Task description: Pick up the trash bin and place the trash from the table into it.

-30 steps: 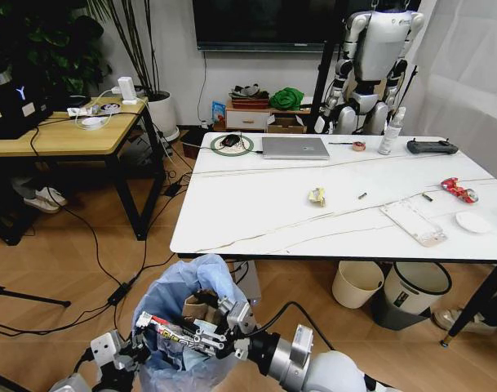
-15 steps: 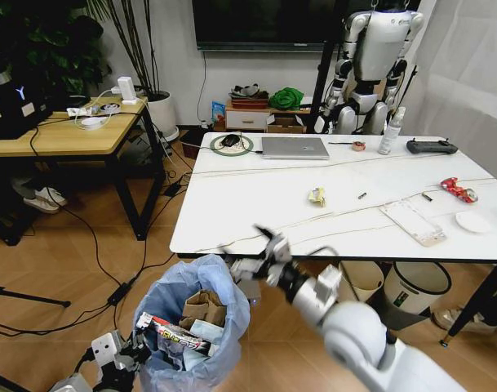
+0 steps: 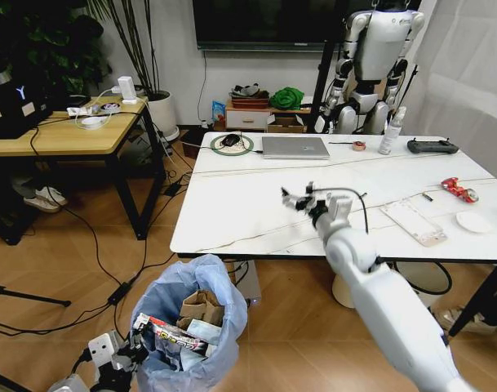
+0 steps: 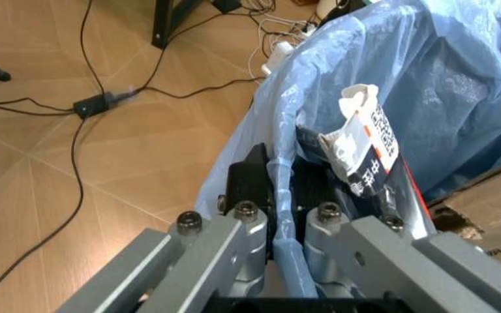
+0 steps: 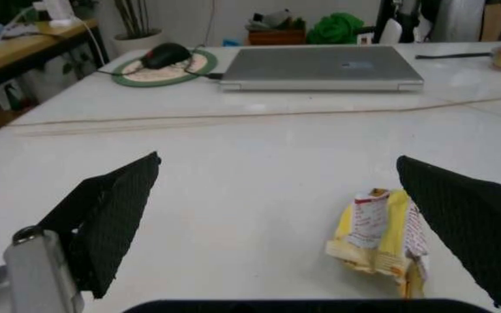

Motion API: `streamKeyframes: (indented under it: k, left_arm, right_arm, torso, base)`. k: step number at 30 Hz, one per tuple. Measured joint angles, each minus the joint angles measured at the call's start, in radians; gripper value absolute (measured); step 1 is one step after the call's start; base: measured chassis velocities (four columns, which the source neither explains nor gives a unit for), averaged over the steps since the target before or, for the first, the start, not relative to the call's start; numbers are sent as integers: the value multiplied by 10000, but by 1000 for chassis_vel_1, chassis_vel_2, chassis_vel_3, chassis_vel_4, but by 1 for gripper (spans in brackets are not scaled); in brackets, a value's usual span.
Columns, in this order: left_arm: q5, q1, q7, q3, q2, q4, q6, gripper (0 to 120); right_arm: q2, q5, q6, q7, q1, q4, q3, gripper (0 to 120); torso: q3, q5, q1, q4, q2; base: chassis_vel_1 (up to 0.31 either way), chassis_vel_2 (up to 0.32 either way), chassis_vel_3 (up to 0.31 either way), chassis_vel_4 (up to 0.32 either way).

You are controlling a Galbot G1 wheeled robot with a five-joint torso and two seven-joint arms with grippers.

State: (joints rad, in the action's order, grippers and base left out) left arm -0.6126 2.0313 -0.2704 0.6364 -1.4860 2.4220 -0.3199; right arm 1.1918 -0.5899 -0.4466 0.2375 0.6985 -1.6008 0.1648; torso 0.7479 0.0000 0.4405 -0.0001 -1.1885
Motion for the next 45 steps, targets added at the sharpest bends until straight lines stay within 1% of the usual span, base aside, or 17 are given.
streamKeyframes:
  k: [9,15,18,19,21,22,26,27,29,30,32,33,37,39,40,43,45]
  left_arm:
    - [2,-19,0,33,-30,0,0,0]
    - [3,-17,0,43,-54,-1,1,0]
    - [11,-19,-1,44,-63,-11,0,0]
    - [11,-19,-1,44,-63,-11,0,0]
    - [18,-23,-2,44,-67,-15,0,0]
    - [19,-24,-3,44,-70,-16,0,0]
    - [19,-22,-5,52,-71,-24,0,0]
    - [19,-22,-5,52,-71,-24,0,0]
    - [19,-23,-7,67,-66,-26,0,0]
    - [19,-24,-7,67,-66,-25,0,0]
    - [18,-30,-10,67,-66,-25,-1,0]
    - [18,-30,-10,67,-66,-25,-1,0]
    - [14,-31,-13,65,-55,-36,-2,0]
    - [14,-30,-14,62,-50,-41,-2,0]
    - [14,-30,-14,62,-50,-41,-2,0]
    - [14,-32,-14,38,-60,-41,-2,0]
    - [14,-38,-14,24,-62,-41,-2,0]
  right_arm:
    - [-67,108,-122,-444,-680,1841,-100,100]
    - [-123,129,0,-681,-787,2332,-106,98]
    - [-150,126,139,-806,-806,2497,-107,86]
    - [-150,126,139,-806,-806,2497,-107,86]
    - [-158,126,162,-822,-812,2550,-115,80]
    - [-160,126,165,-823,-822,2589,-126,73]
    - [-155,124,193,-828,-839,2721,-149,58]
    - [-155,124,193,-828,-839,2721,-149,58]
    - [-150,124,209,-837,-866,2800,-172,49]
    - [-150,124,211,-838,-868,2805,-174,49]
    - [-176,124,230,-857,-871,2823,-199,35]
    - [-176,124,230,-857,-871,2823,-199,35]
    - [-245,125,245,-864,-814,2788,-206,20]
    - [-280,132,247,-866,-750,2672,-198,9]
    - [-280,132,247,-866,-750,2672,-198,9]
    - [-341,203,247,-902,-635,2421,-94,0]
    - [-567,145,330,-1026,-427,1903,-16,0]
  torso:
    - [0,1,0,-1,2]
    - [0,0,0,-2,2]
    - [0,0,0,-1,2]
    - [0,0,0,-1,2]
    - [-1,0,-2,-1,1]
    - [-1,0,-2,-1,1]
    - [-1,0,-2,-1,1]
    - [-1,0,-2,-1,1]
    - [-1,0,-2,-1,1]
    - [-1,0,-2,-1,1]
    - [-1,0,-2,0,0]
    - [-1,0,-2,0,0]
    - [-1,0,-2,-1,0]
    - [-1,-1,-2,-1,0]
    - [-1,-1,-2,-1,0]
    - [0,1,-2,1,0]
    - [-1,0,-2,1,0]
  base:
    - [0,0,0,0]
    - [0,0,0,0]
    - [0,0,0,0]
    - [0,0,0,0]
    - [0,0,0,0]
    - [0,0,0,0]
    - [0,0,0,0]
    - [0,0,0,0]
    - [0,0,0,0]
    - [0,0,0,0]
    - [0,0,0,0]
    - [0,0,0,0]
    - [0,0,0,0]
    - [0,0,0,0]
    - [0,0,0,0]
    - [0,0,0,0]
    - [0,0,0,0]
